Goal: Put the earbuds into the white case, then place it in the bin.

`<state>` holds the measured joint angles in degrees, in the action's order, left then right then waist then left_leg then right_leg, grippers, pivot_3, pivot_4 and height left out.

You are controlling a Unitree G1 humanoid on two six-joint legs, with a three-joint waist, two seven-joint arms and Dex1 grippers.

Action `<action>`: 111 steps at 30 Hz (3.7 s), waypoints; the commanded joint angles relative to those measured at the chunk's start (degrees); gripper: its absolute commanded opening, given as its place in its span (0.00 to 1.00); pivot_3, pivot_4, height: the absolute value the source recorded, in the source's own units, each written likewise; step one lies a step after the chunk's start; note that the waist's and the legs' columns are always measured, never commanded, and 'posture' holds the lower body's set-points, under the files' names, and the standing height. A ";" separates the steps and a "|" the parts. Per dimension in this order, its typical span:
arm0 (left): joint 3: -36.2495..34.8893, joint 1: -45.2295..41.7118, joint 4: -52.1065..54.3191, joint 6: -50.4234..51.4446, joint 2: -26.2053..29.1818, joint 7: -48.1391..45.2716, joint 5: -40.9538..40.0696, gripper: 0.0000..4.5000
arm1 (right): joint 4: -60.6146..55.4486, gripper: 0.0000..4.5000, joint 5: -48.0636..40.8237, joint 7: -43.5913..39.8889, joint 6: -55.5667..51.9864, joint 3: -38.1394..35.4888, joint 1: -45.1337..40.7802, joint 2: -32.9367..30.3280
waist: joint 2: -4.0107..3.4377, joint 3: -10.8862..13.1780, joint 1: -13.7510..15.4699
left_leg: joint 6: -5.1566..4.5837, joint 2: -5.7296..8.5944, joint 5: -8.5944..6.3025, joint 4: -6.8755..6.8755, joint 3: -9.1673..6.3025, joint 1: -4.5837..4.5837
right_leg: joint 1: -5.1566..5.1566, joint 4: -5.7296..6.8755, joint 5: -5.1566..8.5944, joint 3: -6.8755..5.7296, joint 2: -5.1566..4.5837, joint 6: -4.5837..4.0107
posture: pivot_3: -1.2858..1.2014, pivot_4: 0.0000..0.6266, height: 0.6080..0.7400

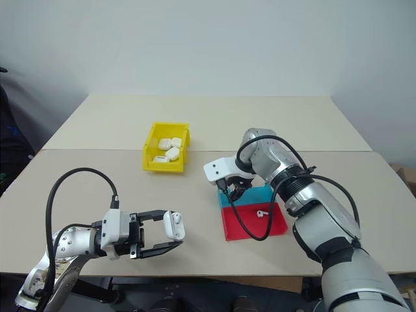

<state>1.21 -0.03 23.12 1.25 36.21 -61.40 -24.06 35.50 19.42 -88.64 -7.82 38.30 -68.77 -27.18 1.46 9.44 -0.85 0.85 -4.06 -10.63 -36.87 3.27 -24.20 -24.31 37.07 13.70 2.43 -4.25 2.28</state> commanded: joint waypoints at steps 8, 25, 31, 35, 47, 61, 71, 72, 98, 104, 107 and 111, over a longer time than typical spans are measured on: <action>-0.04 -0.37 1.36 -1.93 0.37 0.08 0.86 0.61 | 3.86 0.57 2.94 1.49 1.01 -0.38 0.09 1.82 | 0.00 0.00 -0.05 | 0.00 0.00 0.00 0.00 0.00 0.00 | 0.00 0.00 0.00 0.00 0.01 0.00 | 0.52 0.24 1.00; 0.50 -0.61 0.93 -2.74 0.19 -0.02 1.45 0.61 | 4.27 0.57 4.47 2.10 1.42 -0.60 0.48 1.76 | -0.01 0.00 -0.05 | 0.00 0.00 0.00 0.00 -0.01 0.02 | 0.02 0.01 0.00 0.00 0.01 0.00 | 0.52 0.24 1.00; 0.67 -0.89 0.54 -2.97 0.16 -0.05 1.66 0.61 | 4.54 0.49 4.64 2.20 1.82 -0.50 0.54 1.57 | -0.01 0.00 -0.05 | 0.00 0.00 0.00 0.00 0.00 0.02 | 0.01 0.01 0.00 0.00 0.01 0.00 | 0.52 0.24 1.00; 0.73 -0.83 0.51 -2.91 0.28 0.02 1.66 0.61 | 4.30 0.45 4.48 2.32 2.52 -0.66 0.85 1.31 | -0.01 0.00 -0.06 | 0.00 0.00 0.00 0.00 -0.01 0.02 | 0.01 0.02 0.00 0.00 0.01 0.00 | 0.52 0.24 1.00; 1.03 -1.24 0.03 -3.36 0.25 -0.10 1.79 0.61 | 3.52 0.37 4.64 2.79 3.33 -0.66 1.41 0.87 | -0.01 0.00 -0.05 | 0.00 0.00 0.00 0.00 -0.01 0.03 | 0.03 0.02 0.00 0.00 0.01 0.00 | 0.52 0.24 1.00; 1.13 -1.05 0.22 -3.40 0.28 0.00 1.78 0.61 | 2.31 0.26 4.97 2.78 3.95 -0.98 2.35 0.55 | -0.01 -0.01 -0.06 | 0.00 0.00 0.00 0.00 -0.01 0.04 | 0.04 0.02 0.00 0.00 0.01 0.00 | 0.52 0.24 1.00; 0.90 -0.90 0.41 -3.21 0.55 -0.27 1.40 0.61 | -1.02 0.15 4.25 2.01 3.48 -1.89 3.39 -0.01 | -0.01 -0.01 -0.05 | 0.00 0.00 0.00 0.00 -0.01 0.04 | 0.04 0.02 0.00 0.00 0.01 0.00 | 0.52 0.24 1.00; 0.84 -1.07 0.49 -3.00 0.57 -0.21 1.28 0.61 | -1.91 0.15 3.91 1.86 3.01 -2.33 3.46 -0.21 | -0.01 -0.01 -0.05 | 0.00 0.00 0.00 0.00 -0.01 0.04 | 0.04 0.02 0.00 0.00 0.01 0.00 | 0.52 0.24 1.00; -1.24 -24.59 8.70 20.78 -1.92 11.85 -16.38 0.61 | -46.32 0.15 -63.64 18.81 -55.35 -63.88 13.13 -7.72 | 0.02 0.01 -0.09 | 0.00 0.01 -0.01 -0.01 -0.13 0.03 | 0.16 -0.02 0.00 -0.02 0.04 0.05 | 0.52 0.24 1.00; 0.12 -29.25 6.76 20.49 -4.15 10.93 -15.75 0.61 | -51.97 0.15 -85.40 33.37 -65.63 -70.80 17.39 -3.12 | 0.02 0.01 -0.03 | -0.01 0.02 0.00 -0.04 -0.14 0.04 | 0.19 -0.01 -0.03 0.01 0.04 0.06 | 0.52 0.24 1.00; 0.39 -30.55 6.95 20.95 -4.92 10.39 -16.53 0.61 | -57.31 0.15 -91.42 39.35 -63.59 -69.26 21.22 -0.70 | 0.02 0.01 -0.11 | -0.01 0.02 0.00 -0.02 -0.18 0.01 | 0.16 -0.02 -0.03 0.01 0.08 0.07 | 0.52 0.24 1.00; 0.80 -31.32 6.13 20.18 -5.58 8.76 -16.17 0.61 | -59.62 0.15 -93.94 45.58 -60.63 -65.45 23.72 0.78 | 0.02 0.01 -0.16 | -0.01 0.03 0.00 -0.03 -0.17 -0.01 | 0.16 -0.03 -0.03 0.03 0.06 0.10 | 0.52 0.24 1.00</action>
<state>2.12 -29.85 28.77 22.41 30.93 -51.80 -39.86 -22.30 -72.31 -45.62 -71.04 -27.64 -44.79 -26.56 1.48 9.45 -1.02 0.83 -4.03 -10.62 -36.91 3.10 -24.19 -24.14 37.04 13.66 2.46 -4.19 2.39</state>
